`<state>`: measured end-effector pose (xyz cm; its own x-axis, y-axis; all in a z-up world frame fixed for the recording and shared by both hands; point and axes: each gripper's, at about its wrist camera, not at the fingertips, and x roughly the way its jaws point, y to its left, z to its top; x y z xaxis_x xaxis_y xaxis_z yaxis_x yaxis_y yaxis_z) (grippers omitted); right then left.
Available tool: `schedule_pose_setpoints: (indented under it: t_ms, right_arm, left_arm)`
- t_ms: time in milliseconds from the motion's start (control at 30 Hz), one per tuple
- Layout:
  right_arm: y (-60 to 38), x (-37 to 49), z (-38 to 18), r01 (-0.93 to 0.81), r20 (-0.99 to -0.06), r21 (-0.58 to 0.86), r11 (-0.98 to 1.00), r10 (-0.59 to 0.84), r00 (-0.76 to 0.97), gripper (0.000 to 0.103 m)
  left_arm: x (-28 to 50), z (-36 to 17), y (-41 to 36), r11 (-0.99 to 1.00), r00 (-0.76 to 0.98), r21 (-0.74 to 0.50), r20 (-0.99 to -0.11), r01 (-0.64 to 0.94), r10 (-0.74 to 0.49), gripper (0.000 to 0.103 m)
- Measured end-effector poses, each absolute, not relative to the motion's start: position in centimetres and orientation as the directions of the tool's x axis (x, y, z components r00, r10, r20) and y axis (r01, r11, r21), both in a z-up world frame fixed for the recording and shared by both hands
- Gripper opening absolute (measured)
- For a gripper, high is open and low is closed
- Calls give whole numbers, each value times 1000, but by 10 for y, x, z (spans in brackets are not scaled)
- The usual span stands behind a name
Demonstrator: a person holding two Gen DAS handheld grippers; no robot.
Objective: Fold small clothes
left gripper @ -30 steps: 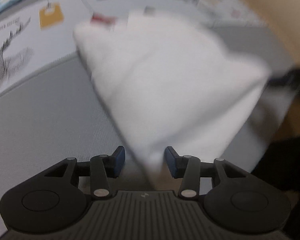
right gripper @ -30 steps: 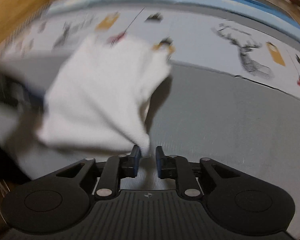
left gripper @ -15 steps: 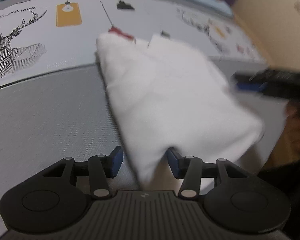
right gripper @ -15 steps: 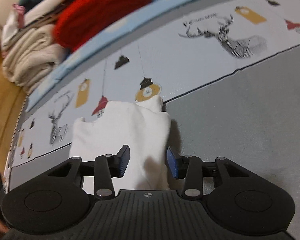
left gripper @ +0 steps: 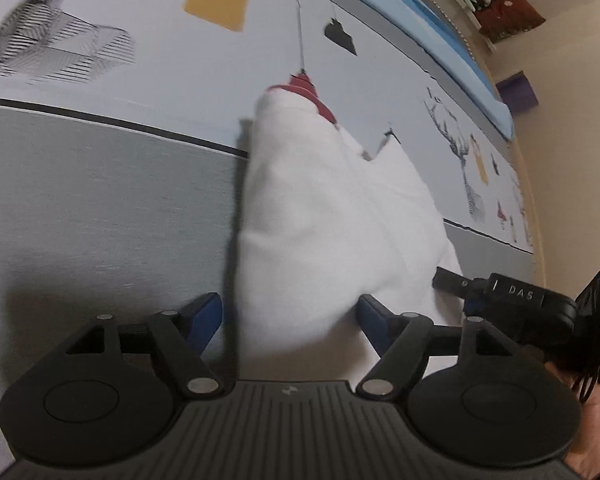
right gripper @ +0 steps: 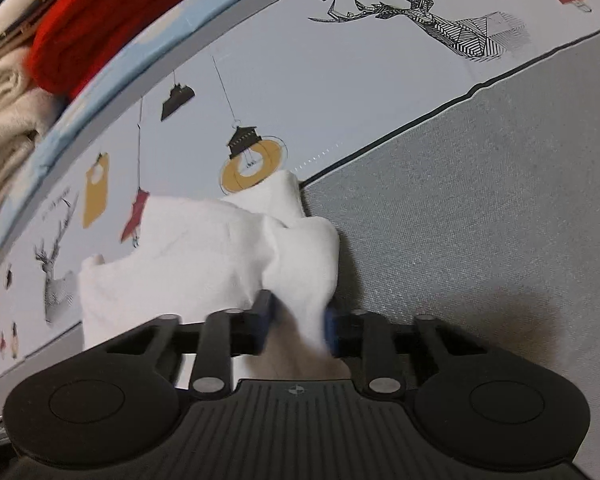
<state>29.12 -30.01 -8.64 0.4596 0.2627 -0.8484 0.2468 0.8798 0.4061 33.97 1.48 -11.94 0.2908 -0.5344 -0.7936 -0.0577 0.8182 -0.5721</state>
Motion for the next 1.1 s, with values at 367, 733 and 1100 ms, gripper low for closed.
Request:
schedule_pose_setpoints:
  t_ms: [367, 733, 1100]
  right_arm:
    - [-287, 288, -60, 120, -723, 506, 854, 344, 599, 9]
    - [-281, 280, -27, 102, -671, 395, 913, 211, 711, 21]
    - [-241, 260, -73, -117, -858, 359, 926, 376, 350, 20]
  left_arm:
    - [338, -81, 29, 873, 470, -485, -762, 42, -446, 37]
    - [316, -43, 120, 863, 585, -505, -703, -11, -404, 57]
    - [291, -106, 99, 914, 310, -404, -875, -44, -372, 39]
